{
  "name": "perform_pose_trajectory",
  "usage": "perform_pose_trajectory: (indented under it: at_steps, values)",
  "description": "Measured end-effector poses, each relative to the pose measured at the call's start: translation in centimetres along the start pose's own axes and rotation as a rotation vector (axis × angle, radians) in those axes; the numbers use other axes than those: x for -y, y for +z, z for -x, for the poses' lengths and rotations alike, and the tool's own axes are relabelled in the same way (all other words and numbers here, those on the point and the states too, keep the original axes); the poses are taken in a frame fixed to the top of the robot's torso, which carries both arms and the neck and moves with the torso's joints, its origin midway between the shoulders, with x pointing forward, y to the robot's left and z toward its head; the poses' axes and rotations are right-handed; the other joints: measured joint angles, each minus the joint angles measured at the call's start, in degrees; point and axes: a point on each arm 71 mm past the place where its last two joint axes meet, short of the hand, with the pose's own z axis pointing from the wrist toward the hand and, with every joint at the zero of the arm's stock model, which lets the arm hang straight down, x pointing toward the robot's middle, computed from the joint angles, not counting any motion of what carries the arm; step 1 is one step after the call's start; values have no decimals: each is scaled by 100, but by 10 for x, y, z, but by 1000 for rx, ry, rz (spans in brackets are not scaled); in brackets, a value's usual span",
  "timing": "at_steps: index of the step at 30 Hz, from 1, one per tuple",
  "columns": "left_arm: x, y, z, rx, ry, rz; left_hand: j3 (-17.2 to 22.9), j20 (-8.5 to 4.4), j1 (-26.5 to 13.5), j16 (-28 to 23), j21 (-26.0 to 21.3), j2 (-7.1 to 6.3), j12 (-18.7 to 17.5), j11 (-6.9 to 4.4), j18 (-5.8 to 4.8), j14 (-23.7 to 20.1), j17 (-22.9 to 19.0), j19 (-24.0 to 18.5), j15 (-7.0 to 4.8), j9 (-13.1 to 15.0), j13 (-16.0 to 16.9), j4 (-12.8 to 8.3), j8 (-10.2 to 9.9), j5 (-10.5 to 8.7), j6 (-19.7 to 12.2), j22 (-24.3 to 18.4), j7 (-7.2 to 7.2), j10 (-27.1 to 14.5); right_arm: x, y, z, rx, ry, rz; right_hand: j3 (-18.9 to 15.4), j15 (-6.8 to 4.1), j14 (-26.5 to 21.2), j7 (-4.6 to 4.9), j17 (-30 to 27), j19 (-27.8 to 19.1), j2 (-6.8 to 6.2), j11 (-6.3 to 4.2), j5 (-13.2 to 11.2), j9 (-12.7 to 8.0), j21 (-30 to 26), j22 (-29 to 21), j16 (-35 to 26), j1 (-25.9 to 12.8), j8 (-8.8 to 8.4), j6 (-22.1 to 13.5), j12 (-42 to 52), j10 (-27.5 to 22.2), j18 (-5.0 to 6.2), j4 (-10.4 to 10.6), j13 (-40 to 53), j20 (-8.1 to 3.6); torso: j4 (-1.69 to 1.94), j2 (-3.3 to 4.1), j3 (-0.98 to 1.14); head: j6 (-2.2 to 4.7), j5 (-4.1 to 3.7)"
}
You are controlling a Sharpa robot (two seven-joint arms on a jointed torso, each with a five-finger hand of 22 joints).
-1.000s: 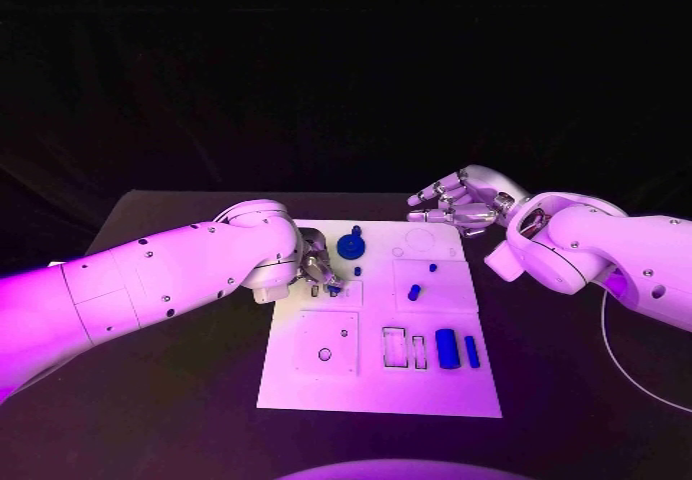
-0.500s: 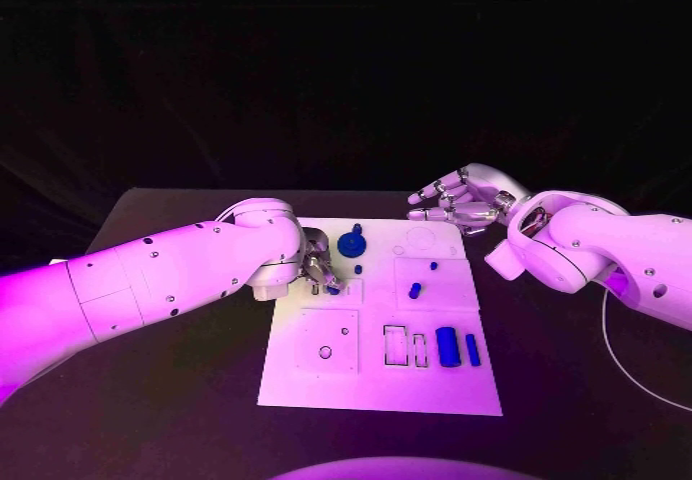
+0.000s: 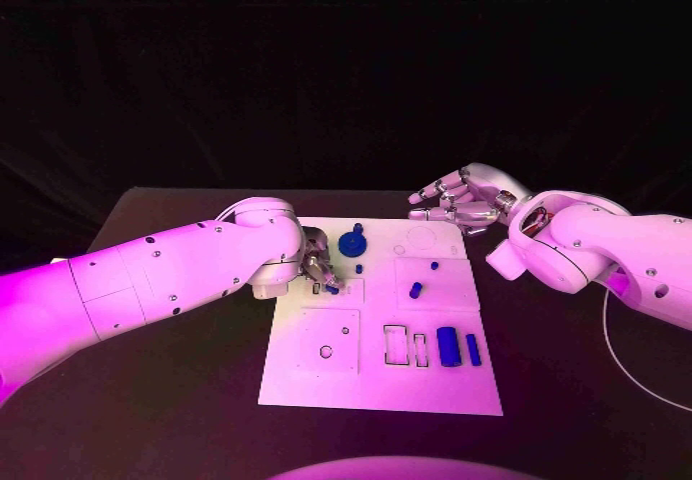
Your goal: Assemble the parts on the task board
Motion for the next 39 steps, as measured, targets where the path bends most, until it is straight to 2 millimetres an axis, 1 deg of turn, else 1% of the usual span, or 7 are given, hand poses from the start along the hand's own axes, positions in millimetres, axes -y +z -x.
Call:
perform_pose_trajectory:
  at_steps: [6,8,14,23,27,31,39]
  values:
    - [2,-1,-1,3,6,-4,12,0,2,0,0,2,0,0,0,0,-1,0,0,-4,-5,-11,-3,0,0,0,1,0,0,0,0,-1,0,1,0,0,0,0,0,0,0,0,0,0,0,0,0,0,0,0,0,0,0,0,0,0,0,-1,0,-5,-4]
    - [3,-1,-1,5,9,-6,19,0,-20,0,0,26,0,1,1,0,-1,0,0,-3,-14,-19,-3,0,0,-1,1,-1,0,0,0,-1,0,1,0,0,0,0,-1,0,0,0,0,-1,0,0,0,0,0,0,0,0,0,0,0,0,0,-1,-2,-8,-3]
    - [3,-2,-2,7,13,-7,27,0,-4,0,0,42,0,1,0,0,-1,0,0,0,-24,-27,19,-1,0,-1,2,-1,0,0,-1,-3,0,2,0,0,0,0,-1,0,31,0,0,-1,0,0,0,-31,0,0,0,0,0,0,0,0,2,-1,-2,-12,2]
    - [4,-2,-2,-1,27,-7,18,0,10,0,0,55,0,-1,0,0,-2,0,0,3,-27,-36,19,-5,-1,-1,3,1,0,0,-1,-7,1,2,0,0,0,0,-1,0,31,0,0,-2,0,0,0,-31,0,0,0,0,0,0,1,0,2,-1,-2,-33,13]
    - [3,-1,-3,-9,35,-3,11,0,10,0,0,55,0,-31,0,0,-2,0,0,4,-7,-43,19,-6,21,-2,-1,32,0,0,-1,-8,1,2,0,0,0,0,-2,0,31,0,0,-2,0,0,0,-31,0,0,0,0,0,0,1,0,0,1,-2,-38,15]
    - [4,-1,-2,-14,40,-2,-4,0,-20,0,22,85,23,-20,0,0,-2,0,0,3,1,-59,42,-6,34,-2,-10,60,0,0,-1,-9,1,2,0,0,0,0,-2,0,31,0,0,-2,0,0,0,-31,0,0,0,0,0,0,1,0,-2,3,-1,-49,18]
    - [3,0,-2,-18,44,-3,-4,0,-21,0,22,85,23,-20,0,0,-3,0,0,-2,8,-59,43,-12,52,-2,-12,60,0,0,-1,-10,1,2,-16,0,0,0,-2,0,31,0,0,0,0,0,0,-31,0,0,0,0,0,15,1,0,-2,4,-1,-68,20]
